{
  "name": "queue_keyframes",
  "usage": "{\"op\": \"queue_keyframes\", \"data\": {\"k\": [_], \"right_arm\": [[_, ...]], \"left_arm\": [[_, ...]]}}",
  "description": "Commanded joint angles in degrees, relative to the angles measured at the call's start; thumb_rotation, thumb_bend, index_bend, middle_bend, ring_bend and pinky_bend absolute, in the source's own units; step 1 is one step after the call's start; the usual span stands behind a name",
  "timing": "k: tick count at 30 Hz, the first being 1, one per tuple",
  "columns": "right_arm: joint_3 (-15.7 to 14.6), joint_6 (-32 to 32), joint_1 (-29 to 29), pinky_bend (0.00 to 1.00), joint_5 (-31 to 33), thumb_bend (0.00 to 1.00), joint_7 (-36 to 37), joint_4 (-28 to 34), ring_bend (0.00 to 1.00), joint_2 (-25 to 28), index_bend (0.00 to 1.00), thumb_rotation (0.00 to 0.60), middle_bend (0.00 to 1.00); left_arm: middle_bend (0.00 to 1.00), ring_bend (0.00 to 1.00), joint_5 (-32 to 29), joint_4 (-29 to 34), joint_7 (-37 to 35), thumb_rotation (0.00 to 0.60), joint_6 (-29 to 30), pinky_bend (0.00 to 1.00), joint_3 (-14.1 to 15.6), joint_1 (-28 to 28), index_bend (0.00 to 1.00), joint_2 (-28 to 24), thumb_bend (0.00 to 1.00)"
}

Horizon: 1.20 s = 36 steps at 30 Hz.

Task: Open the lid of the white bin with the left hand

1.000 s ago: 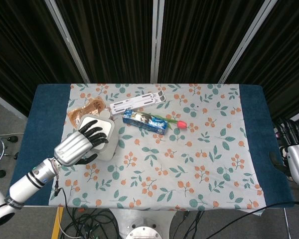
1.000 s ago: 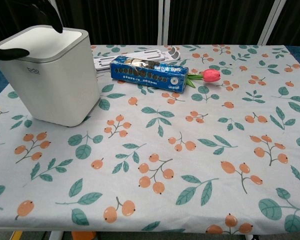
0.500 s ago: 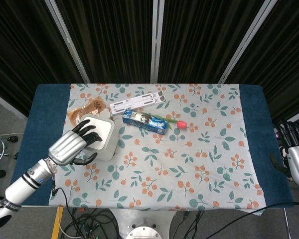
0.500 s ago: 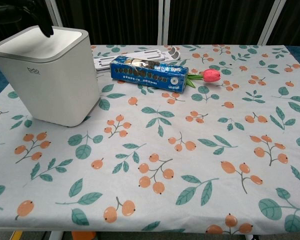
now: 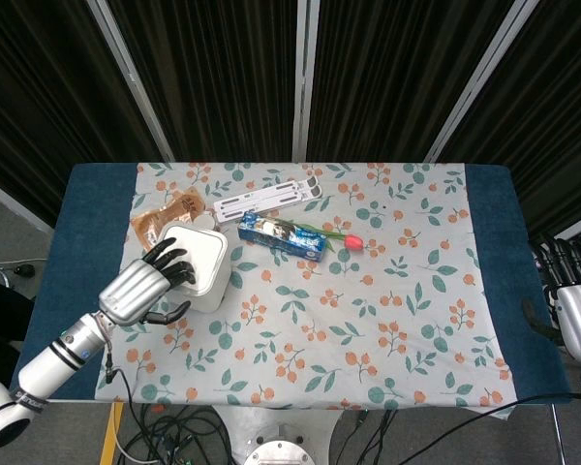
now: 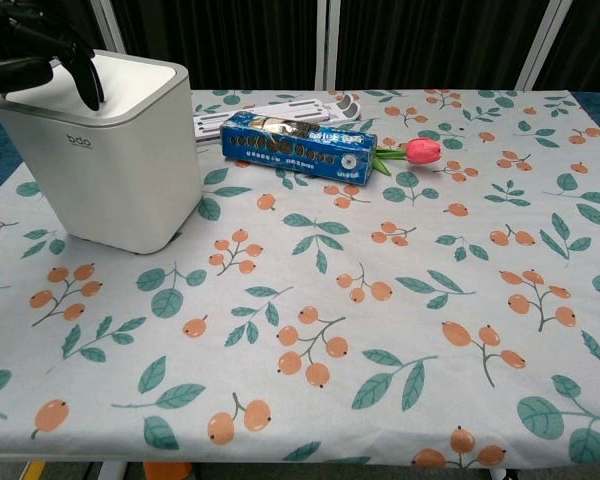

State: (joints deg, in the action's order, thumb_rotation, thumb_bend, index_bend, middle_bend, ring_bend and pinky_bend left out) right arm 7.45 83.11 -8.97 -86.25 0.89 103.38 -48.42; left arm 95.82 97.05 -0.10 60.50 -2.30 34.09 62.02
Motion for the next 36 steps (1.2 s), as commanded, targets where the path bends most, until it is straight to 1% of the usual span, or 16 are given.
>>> {"op": "queue_keyframes", "data": {"k": [1, 5, 10, 18, 22, 25, 32, 36], "right_arm": [[0.0, 0.2, 0.1, 0.0, -0.1, 0.31, -0.1, 0.0, 0.0, 0.0, 0.0, 0.6, 0.0], [0.0, 0.9, 0.3, 0.0, -0.3, 0.31, 0.0, 0.0, 0.0, 0.1, 0.0, 0.6, 0.0], [-0.1, 0.9, 0.3, 0.0, -0.4, 0.31, 0.0, 0.0, 0.0, 0.1, 0.0, 0.6, 0.0], [-0.1, 0.8, 0.3, 0.0, -0.1, 0.31, 0.4, -0.5, 0.0, -0.1, 0.0, 0.6, 0.0], [-0.1, 0.5, 0.2, 0.0, 0.3, 0.31, 0.5, -0.8, 0.0, -0.4, 0.0, 0.6, 0.0], [-0.1, 0.3, 0.0, 0.0, 0.4, 0.31, 0.6, -1.1, 0.0, -0.9, 0.0, 0.6, 0.0], [-0.8, -1.2, -0.2, 0.0, 0.9, 0.31, 1.3, -2.2, 0.0, -2.0, 0.0, 0.6, 0.0], [-1.9, -2.8, -0.3, 0.0, 0.4, 0.32, 2.1, -2.9, 0.0, -2.8, 0.0, 0.6, 0.0]], "left_arm": [[0.33, 0.12, -0.2, -0.3, -0.2, 0.0, 2.4, 0.04, -0.6, -0.6, 0.35, 0.2, 0.37], [0.33, 0.12, -0.3, -0.9, -1.1, 0.0, 7.4, 0.04, -1.9, -2.1, 0.35, 0.1, 0.38], [0.33, 0.12, -1.9, -1.4, -2.2, 0.0, 11.4, 0.04, -3.0, -4.0, 0.35, -0.7, 0.38], [0.29, 0.12, -7.3, -3.0, -2.5, 0.0, 18.3, 0.04, -3.2, -10.3, 0.32, -1.6, 0.38], [0.28, 0.12, -9.1, -3.5, -3.9, 0.0, 22.0, 0.04, -2.9, -13.8, 0.31, -2.0, 0.38], [0.28, 0.12, -9.9, -3.7, -3.4, 0.0, 23.4, 0.04, -2.1, -16.0, 0.31, -2.5, 0.38], [0.28, 0.12, -11.8, -4.2, 0.0, 0.0, 21.2, 0.04, 1.9, -19.8, 0.31, -2.0, 0.38], [0.28, 0.12, -13.0, -4.3, 1.3, 0.0, 21.6, 0.04, 3.2, -22.2, 0.31, -0.8, 0.38]]}}
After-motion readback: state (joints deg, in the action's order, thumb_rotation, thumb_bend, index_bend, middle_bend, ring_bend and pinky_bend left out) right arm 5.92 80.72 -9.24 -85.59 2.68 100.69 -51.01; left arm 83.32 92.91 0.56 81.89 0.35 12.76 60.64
